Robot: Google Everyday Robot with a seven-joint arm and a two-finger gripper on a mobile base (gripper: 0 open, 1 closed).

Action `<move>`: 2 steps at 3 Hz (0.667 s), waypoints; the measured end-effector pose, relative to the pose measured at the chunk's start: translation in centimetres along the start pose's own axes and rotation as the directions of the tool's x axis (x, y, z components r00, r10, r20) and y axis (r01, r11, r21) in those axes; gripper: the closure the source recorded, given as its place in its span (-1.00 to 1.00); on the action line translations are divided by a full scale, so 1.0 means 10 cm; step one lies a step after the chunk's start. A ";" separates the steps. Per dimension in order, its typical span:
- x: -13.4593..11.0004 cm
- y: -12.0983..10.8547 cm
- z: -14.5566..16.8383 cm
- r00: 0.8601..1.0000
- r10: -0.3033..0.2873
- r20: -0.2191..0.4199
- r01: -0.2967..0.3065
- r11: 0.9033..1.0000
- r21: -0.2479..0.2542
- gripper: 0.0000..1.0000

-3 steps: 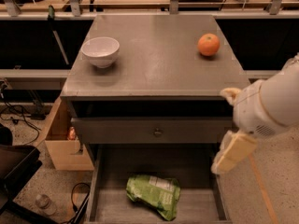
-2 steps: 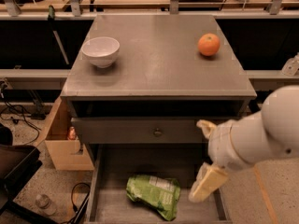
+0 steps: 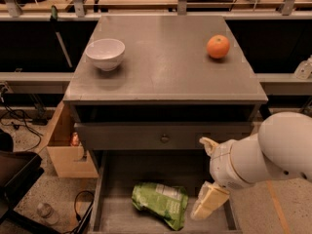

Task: Pick green rice chip bag from middle drawer and place on counter

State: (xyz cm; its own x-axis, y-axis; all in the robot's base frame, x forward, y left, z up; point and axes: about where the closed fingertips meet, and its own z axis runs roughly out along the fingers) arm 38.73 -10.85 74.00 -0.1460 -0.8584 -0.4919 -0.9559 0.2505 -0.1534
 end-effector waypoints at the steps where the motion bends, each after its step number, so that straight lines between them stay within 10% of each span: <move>1: -0.03 0.01 0.18 1.000 0.011 -0.016 -0.011 1.000 -0.015 -1.00; 2: 0.06 0.09 0.77 0.999 0.049 -0.022 -0.050 0.996 -0.068 -1.00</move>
Offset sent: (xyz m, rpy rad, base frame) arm 0.0289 0.0603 -0.1652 0.0604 0.1749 -0.0587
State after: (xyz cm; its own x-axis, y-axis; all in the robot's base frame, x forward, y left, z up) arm 39.72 -7.64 66.98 -0.1982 -0.8546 -0.4800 -0.9624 0.2624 -0.0699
